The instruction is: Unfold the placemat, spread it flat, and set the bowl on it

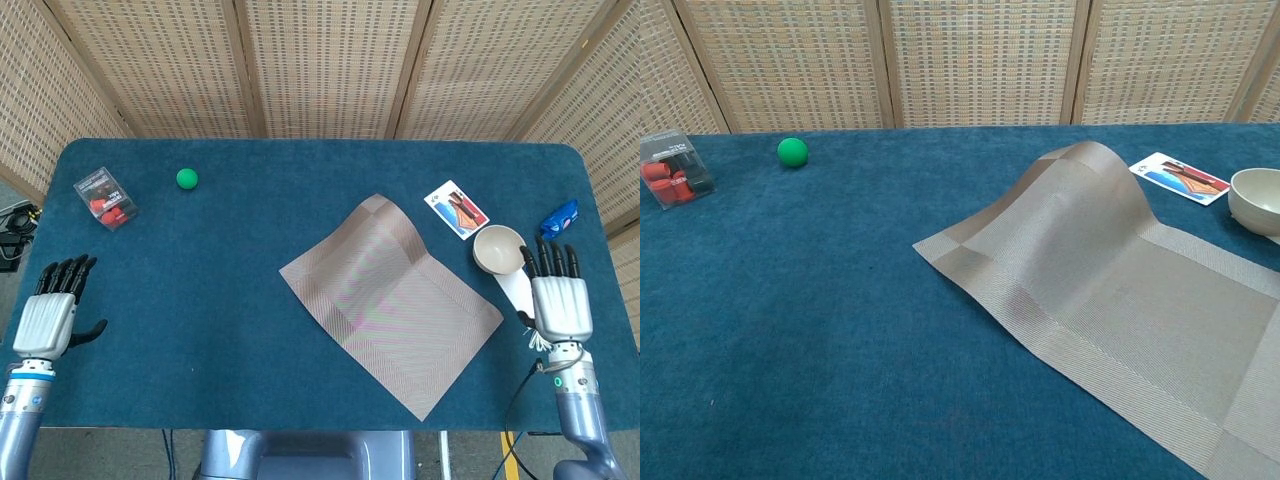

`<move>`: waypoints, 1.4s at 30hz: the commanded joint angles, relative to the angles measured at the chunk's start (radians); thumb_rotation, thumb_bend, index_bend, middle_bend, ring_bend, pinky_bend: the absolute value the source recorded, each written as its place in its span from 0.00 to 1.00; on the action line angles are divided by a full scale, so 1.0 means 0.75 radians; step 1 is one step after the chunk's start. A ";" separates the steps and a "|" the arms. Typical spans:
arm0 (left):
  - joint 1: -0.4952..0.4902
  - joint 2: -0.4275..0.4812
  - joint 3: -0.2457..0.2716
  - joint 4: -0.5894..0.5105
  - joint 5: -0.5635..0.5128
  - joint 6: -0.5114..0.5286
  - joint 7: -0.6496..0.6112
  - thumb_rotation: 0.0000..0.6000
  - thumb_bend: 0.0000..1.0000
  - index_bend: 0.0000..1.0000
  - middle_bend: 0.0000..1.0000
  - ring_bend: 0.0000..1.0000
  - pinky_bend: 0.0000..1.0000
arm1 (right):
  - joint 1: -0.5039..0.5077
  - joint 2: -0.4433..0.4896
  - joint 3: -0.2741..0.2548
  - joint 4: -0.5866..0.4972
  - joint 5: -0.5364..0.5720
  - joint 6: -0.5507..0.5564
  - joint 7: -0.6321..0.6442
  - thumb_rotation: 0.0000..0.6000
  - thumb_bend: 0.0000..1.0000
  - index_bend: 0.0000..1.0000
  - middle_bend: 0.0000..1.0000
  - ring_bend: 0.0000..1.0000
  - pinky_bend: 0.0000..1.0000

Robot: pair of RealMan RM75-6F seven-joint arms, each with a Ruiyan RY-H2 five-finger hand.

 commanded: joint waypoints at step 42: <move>-0.723 -0.613 -0.243 0.490 -0.266 -0.524 0.605 1.00 0.14 0.00 0.00 0.00 0.00 | -0.284 0.158 -0.038 0.103 -0.288 0.249 0.826 1.00 0.13 0.15 0.00 0.00 0.00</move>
